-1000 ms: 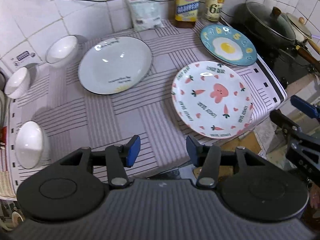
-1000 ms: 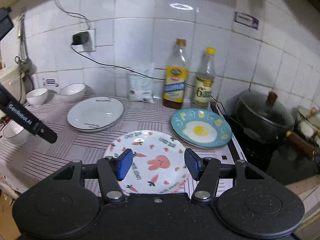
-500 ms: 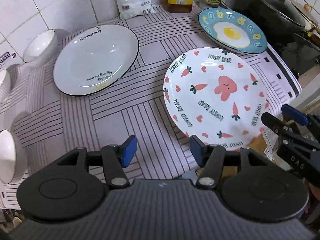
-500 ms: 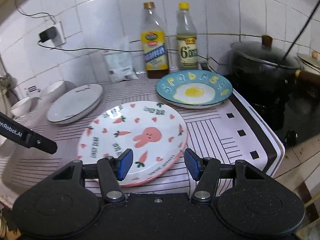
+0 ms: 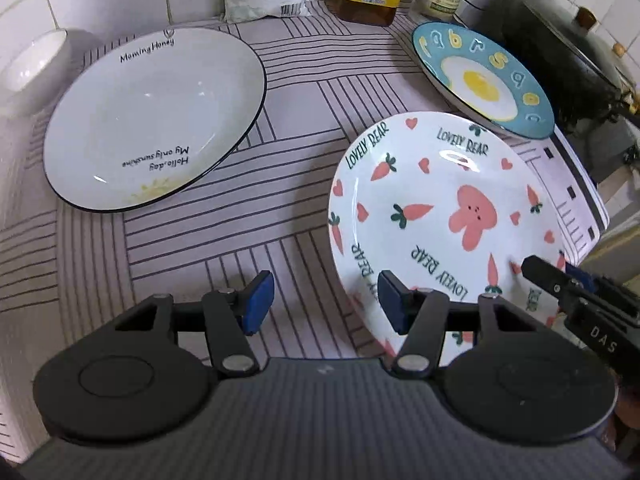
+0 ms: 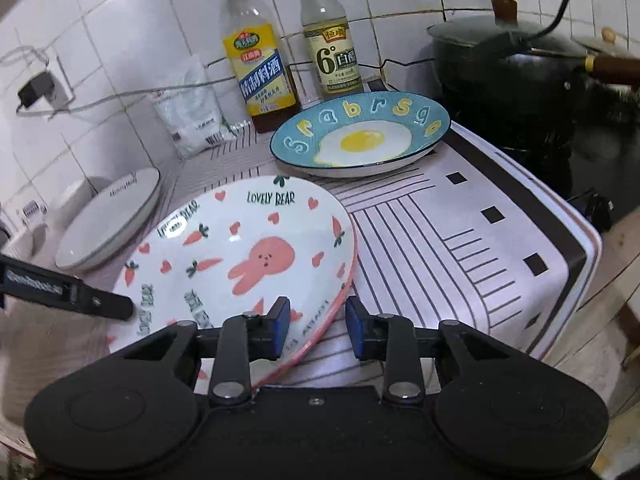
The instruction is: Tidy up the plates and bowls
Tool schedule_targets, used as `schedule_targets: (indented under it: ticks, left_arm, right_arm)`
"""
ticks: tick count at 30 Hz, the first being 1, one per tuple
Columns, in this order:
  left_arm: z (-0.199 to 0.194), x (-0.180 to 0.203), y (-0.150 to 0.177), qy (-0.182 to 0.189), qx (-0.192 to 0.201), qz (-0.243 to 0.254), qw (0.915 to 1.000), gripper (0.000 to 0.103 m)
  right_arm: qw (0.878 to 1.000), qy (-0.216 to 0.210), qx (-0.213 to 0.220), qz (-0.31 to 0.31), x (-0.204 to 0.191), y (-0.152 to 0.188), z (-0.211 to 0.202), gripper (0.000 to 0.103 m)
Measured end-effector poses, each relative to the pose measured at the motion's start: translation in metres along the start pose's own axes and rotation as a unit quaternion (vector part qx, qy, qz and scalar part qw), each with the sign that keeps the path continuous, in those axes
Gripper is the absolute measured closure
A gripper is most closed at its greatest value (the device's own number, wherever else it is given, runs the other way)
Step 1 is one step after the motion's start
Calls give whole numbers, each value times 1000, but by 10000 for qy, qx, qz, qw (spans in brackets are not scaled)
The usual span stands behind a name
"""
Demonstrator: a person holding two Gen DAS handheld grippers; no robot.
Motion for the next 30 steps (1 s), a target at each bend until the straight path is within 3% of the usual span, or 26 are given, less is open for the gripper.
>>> schedule_targets:
  ticks: [4, 8, 11, 14, 20, 26, 30]
  left_arm:
    - [10, 0, -4, 22, -75, 9, 10000, 53]
    - [14, 4, -6, 326, -182, -11, 9993, 73]
    - [14, 13, -3, 389, -98, 255, 9989, 81]
    - [15, 16, -3, 371, -28, 349, 9987, 80]
    - [17, 14, -6, 455, -45, 40, 9989, 79]
    - [11, -3, -5, 516, -200, -354, 9978, 78]
    - [-5, -8, 1, 321, -2, -124, 9994, 78]
  right_arm:
    - [9999, -48, -62, 108, 4, -1, 7, 78]
    - [9996, -176, -51, 204, 8, -1, 12, 80]
    - [9989, -272, -93, 380, 10, 0, 14, 80]
    - [9985, -317, -128, 427, 11, -1, 15, 80]
    - [9973, -382, -231, 579, 15, -3, 19, 80]
    - [9946, -567, -699, 519, 8, -10, 15, 82]
    - [9927, -793, -848, 324, -7, -12, 6, 82]
Point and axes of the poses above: each gripper's, at about its wrist camera, not at the fingertips, and z roughly the way its jaws point, x to its right, y to its underside, the point moved 7 cm from there along z, roughly the way its jaws point, and after that the axes turned 15 degrees about -z, right-handed, at the moved point
